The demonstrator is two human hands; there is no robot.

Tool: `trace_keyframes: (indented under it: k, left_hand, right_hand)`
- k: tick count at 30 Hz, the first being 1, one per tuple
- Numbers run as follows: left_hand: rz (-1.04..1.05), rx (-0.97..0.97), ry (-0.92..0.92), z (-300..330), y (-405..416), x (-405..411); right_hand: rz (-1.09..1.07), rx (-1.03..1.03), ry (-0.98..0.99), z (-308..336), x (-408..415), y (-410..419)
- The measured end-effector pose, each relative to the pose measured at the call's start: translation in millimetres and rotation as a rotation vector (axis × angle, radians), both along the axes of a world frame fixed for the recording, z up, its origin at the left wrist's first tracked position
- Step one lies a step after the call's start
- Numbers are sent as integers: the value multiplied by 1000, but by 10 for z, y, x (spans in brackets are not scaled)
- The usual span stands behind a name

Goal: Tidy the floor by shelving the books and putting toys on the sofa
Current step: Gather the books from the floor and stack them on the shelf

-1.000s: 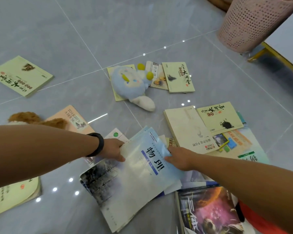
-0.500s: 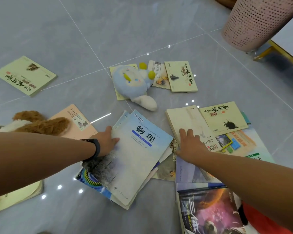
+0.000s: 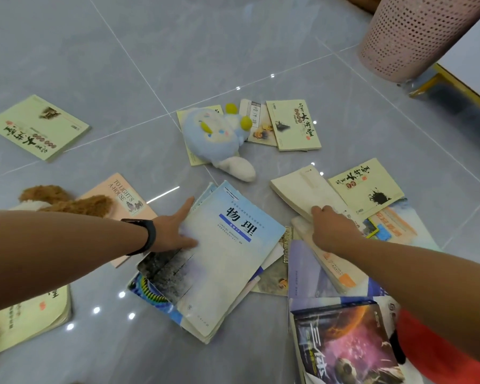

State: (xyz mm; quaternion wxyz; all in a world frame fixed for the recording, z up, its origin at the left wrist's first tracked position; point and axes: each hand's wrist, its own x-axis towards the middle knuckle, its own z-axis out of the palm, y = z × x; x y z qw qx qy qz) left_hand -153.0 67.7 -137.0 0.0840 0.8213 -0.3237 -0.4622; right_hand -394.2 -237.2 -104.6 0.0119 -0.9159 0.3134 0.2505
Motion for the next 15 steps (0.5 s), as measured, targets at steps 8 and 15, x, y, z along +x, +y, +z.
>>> trace_keyframes:
  k: [8, 15]
  left_hand:
    - [40, -12, 53, 37, -94, -33]
    - [610, -51, 514, 173, -87, 26]
  right_hand:
    - [-105, 62, -530, 242, -89, -111]
    - [924, -37, -519, 94, 74, 165]
